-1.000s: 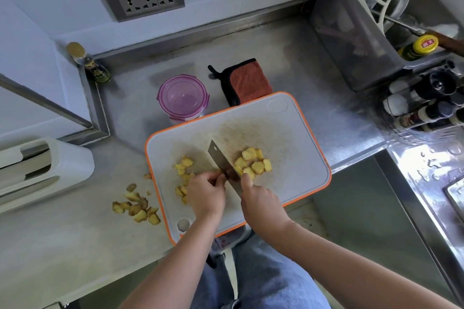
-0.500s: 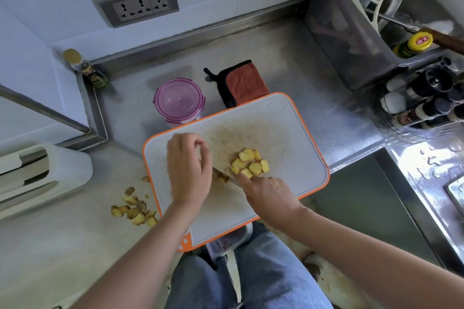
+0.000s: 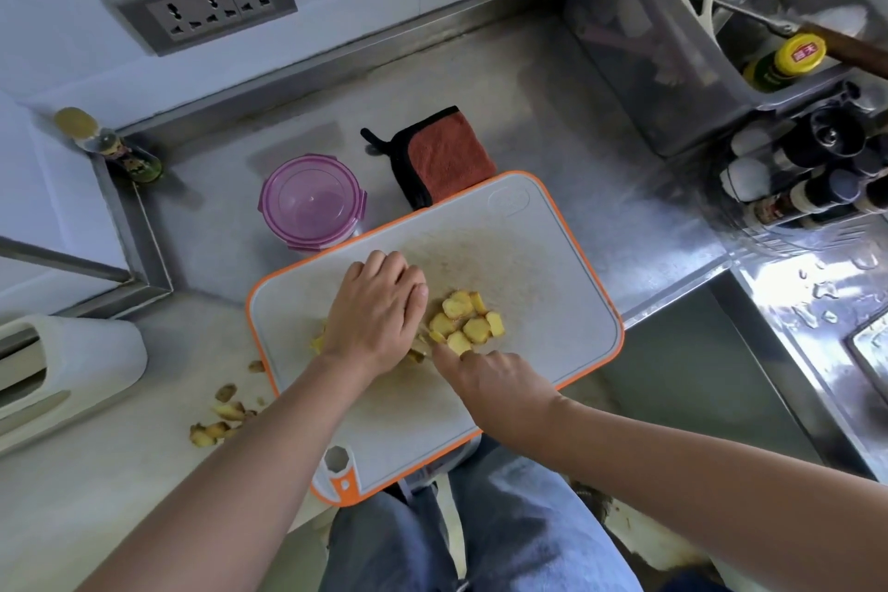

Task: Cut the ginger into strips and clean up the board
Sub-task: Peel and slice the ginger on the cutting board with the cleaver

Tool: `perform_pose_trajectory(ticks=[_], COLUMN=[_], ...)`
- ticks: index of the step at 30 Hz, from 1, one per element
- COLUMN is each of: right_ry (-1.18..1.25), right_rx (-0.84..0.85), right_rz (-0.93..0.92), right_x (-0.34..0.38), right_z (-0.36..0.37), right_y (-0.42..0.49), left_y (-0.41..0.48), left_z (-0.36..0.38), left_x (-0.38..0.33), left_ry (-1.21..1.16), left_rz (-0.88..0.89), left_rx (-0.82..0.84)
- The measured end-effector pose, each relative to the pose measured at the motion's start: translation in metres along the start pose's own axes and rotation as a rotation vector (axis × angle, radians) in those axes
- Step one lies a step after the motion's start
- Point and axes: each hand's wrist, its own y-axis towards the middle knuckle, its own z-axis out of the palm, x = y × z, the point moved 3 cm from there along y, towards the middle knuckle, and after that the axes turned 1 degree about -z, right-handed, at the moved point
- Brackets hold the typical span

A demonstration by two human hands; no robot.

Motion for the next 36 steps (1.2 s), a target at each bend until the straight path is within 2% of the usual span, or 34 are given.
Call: perform_pose_trajectory(ticks=[10, 18, 27, 36], right_ry=[0.032, 0.096, 0.044, 0.107], right_rx=[0.010, -0.029, 0.013, -0.039], right_rz=[0.029, 0.050, 0.030, 0.032], right_x=[0.000, -0.005, -0.001, -0.009], right_z=[0.003, 0.016, 0.015, 0.020], right_y=[0.002, 0.000, 0.004, 0.003], left_y=[0.005, 0.009, 0.003, 0.009], left_z=[-0.002, -0.005, -0.003, -0.002], left_x=[0.001, -0.012, -0.004, -0.013], left_ry=[-0.003, 0.140, 0.092, 0.182], left_rz=[0.024, 0.057, 0.036, 0.050], left_rx=[0.020, 0.084, 0.073, 0.093])
